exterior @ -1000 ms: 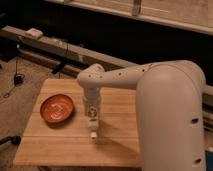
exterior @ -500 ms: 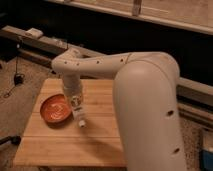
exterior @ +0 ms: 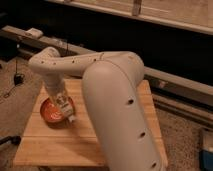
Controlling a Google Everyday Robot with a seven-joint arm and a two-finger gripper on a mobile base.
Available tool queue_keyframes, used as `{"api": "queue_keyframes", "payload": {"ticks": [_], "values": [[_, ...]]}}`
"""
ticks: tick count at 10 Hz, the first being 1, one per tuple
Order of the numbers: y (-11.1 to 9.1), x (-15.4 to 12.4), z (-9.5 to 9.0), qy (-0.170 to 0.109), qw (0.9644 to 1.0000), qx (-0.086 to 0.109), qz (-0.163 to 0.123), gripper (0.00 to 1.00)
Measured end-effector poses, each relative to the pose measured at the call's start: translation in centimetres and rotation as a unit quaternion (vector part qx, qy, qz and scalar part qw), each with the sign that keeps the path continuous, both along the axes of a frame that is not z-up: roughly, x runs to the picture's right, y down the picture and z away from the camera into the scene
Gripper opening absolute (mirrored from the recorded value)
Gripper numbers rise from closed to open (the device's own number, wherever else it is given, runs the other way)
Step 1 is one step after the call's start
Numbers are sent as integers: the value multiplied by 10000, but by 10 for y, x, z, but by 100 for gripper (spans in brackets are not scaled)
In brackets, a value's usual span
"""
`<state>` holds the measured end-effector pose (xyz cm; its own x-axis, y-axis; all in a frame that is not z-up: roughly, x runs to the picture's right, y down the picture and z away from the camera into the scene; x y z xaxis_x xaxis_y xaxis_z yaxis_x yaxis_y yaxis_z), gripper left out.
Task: Place the bottle in the ceramic bowl
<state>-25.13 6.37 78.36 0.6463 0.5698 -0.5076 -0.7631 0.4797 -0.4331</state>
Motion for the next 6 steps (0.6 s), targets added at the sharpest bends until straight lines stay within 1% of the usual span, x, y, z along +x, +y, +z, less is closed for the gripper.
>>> {"api": "queue_keyframes", "payload": {"ticks": [1, 2, 4, 5, 6], "values": [[2, -7, 4, -44, 9999, -1, -106, 32], [3, -12, 12, -58, 9998, 11, -210, 44], [6, -15, 27, -28, 9997, -30, -246, 63], [9, -20, 33, -56, 9997, -56, -241, 74], [11, -25, 35, -69, 9996, -76, -252, 79]]}}
